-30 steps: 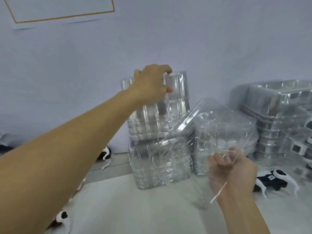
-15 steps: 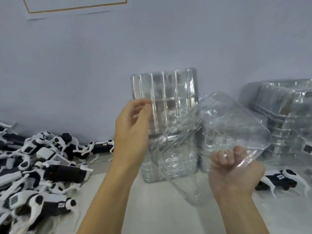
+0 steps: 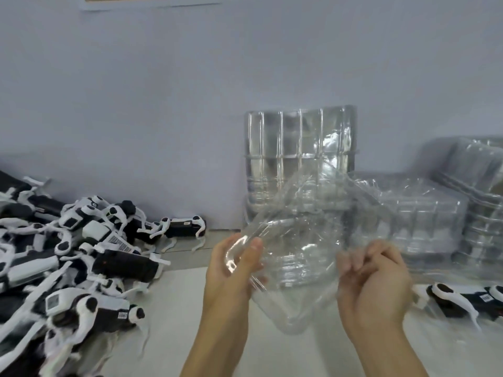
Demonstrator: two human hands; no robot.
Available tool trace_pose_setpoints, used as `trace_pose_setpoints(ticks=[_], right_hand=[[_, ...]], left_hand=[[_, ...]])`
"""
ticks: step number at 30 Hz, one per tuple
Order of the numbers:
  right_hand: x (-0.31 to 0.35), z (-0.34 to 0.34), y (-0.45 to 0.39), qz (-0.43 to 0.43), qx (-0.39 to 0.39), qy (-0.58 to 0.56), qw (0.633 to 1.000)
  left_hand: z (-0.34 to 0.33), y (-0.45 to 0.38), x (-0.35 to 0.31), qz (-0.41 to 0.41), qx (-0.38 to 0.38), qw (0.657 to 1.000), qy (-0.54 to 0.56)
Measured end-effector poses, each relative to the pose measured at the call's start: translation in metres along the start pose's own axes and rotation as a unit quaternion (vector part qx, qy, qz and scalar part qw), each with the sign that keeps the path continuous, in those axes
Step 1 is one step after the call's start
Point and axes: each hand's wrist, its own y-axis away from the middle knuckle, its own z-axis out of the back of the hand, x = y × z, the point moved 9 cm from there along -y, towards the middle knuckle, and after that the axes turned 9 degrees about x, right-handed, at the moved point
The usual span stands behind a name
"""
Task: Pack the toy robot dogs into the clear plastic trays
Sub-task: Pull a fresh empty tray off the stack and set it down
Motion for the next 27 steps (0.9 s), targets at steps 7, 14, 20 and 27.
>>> trace_pose_setpoints(ticks=[7, 14, 20, 27], right_hand=[[-0.004, -0.007, -0.010, -0.084, 0.082, 0.142, 0.983], [-0.002, -0.026, -0.001, -0.146, 0.243, 0.288, 0.915], [-0.008, -0.038, 0.013, -0.113, 0.330, 0.467, 0.812], [-0.017, -0.030, 0.019, -0.198, 0.318, 0.515, 0.771]], left_hand=[[0.040, -0.005, -0.038, -0.080, -0.005, 0.993, -0.083], [0.055, -0.004, -0.045, -0.087, 0.029, 0.977, -0.194], [0.054, -0.003, -0.051, -0.101, 0.047, 0.966, -0.235], [0.068, -0.009, -0.032, -0.025, -0.022, 0.986, -0.165]])
